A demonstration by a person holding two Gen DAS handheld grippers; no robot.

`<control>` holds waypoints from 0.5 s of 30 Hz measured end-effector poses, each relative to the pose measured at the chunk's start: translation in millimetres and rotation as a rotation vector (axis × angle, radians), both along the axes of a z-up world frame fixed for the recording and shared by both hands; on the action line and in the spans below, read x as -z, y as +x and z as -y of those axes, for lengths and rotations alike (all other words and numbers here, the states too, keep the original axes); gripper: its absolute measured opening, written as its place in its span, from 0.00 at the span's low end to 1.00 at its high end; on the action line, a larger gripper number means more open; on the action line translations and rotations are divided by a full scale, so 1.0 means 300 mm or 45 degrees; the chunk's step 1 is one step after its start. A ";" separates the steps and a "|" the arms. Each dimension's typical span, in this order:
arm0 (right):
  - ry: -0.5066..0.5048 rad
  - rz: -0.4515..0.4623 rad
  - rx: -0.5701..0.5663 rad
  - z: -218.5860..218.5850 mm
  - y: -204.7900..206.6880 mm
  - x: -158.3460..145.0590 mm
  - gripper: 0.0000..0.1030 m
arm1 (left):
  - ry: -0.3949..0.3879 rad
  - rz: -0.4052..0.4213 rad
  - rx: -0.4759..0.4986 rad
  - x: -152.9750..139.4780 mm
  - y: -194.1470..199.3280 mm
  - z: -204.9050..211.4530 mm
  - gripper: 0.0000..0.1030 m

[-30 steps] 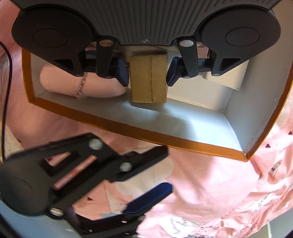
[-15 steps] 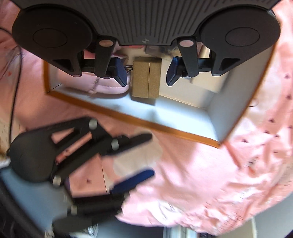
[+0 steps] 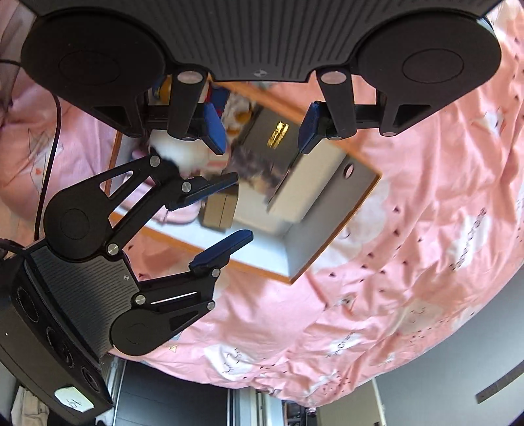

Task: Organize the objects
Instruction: 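Open the left gripper and withdraw both grippers toward the crocheted flower, then grasp the yellow tape measure with the right gripper while the left grasps the flower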

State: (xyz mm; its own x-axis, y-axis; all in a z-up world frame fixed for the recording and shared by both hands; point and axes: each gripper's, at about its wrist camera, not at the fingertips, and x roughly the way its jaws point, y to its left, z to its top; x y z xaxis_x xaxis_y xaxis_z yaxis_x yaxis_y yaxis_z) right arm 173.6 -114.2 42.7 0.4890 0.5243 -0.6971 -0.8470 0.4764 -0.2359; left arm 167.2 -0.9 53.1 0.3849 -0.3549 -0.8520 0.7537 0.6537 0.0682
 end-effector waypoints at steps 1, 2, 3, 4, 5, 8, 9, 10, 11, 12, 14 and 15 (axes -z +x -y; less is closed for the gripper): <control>-0.016 -0.003 -0.028 -0.029 -0.012 0.003 0.45 | 0.017 0.007 -0.008 -0.004 -0.016 -0.018 0.56; -0.039 -0.010 -0.059 -0.060 -0.023 0.009 0.47 | 0.034 0.011 -0.016 -0.013 -0.037 -0.043 0.56; -0.057 -0.015 -0.091 -0.089 -0.034 0.014 0.47 | 0.049 0.011 -0.025 -0.014 -0.054 -0.062 0.56; -0.073 -0.015 -0.125 -0.117 -0.045 0.022 0.51 | 0.064 0.009 -0.038 -0.011 -0.067 -0.079 0.56; -0.096 -0.014 -0.158 -0.147 -0.057 0.033 0.52 | 0.073 0.006 -0.049 -0.007 -0.077 -0.096 0.56; -0.154 -0.048 -0.262 -0.231 -0.081 0.069 0.54 | 0.097 -0.004 -0.080 0.010 -0.111 -0.151 0.56; -0.174 -0.065 -0.293 -0.260 -0.087 0.084 0.54 | 0.106 -0.004 -0.082 0.020 -0.118 -0.165 0.56; -0.197 -0.076 -0.317 -0.287 -0.093 0.100 0.55 | 0.115 -0.005 -0.080 0.029 -0.123 -0.177 0.56; -0.225 -0.089 -0.344 -0.313 -0.098 0.117 0.55 | 0.119 -0.007 -0.078 0.037 -0.130 -0.189 0.56; -0.254 -0.102 -0.375 -0.339 -0.102 0.134 0.56 | 0.121 -0.013 -0.080 0.048 -0.133 -0.202 0.56; -0.324 -0.129 -0.438 -0.389 -0.105 0.177 0.58 | 0.124 -0.044 -0.080 0.070 -0.131 -0.224 0.56; -0.363 -0.136 -0.461 -0.415 -0.105 0.201 0.58 | 0.129 -0.056 -0.079 0.082 -0.131 -0.236 0.56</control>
